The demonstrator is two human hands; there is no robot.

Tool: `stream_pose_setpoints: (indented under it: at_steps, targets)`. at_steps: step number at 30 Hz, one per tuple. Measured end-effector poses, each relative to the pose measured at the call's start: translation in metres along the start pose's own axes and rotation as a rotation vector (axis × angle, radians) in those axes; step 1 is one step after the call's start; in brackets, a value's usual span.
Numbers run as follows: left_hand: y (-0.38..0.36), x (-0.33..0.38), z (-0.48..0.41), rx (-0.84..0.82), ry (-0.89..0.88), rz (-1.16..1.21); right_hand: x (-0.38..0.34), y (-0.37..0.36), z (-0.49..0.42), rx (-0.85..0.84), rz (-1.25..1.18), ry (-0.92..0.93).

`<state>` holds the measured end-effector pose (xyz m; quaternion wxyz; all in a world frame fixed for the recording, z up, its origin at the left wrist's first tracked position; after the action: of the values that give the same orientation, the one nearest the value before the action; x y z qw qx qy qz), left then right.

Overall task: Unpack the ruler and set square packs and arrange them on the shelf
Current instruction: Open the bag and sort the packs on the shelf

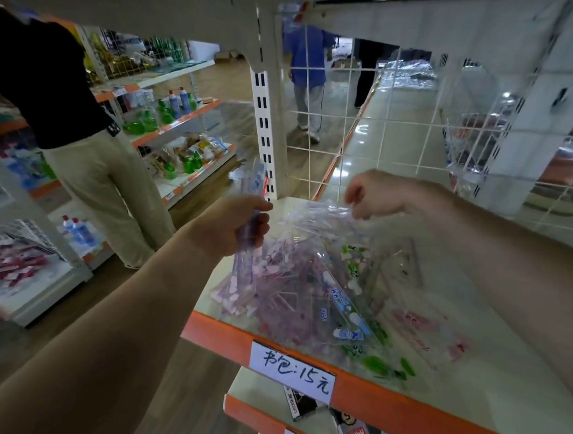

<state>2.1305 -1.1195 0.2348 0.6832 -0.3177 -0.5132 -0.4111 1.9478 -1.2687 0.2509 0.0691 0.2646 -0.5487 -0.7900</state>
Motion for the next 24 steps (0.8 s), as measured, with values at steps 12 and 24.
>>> stream_pose_setpoints:
  at_steps: [12,24]
  targets:
    - [-0.014,0.019,0.003,-0.097,-0.138,0.205,-0.043,-0.005,0.028,-0.255,-0.488,0.080]
    - [0.016,0.000,0.007,-0.009,-0.005,0.111,-0.017,-0.026,0.021,-0.066,0.222,0.101]
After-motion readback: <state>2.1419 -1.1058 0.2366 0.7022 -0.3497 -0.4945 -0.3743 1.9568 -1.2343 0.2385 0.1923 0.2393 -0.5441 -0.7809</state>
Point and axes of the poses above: each hand's wrist, its own z-axis away from the middle knuckle, its own y-axis out of the back of the hand, x = y × z, the point moved 1 cm from there along -z, towards the middle knuckle, and after that the axes turned 14 degrees about -y, right-handed, at the moved point
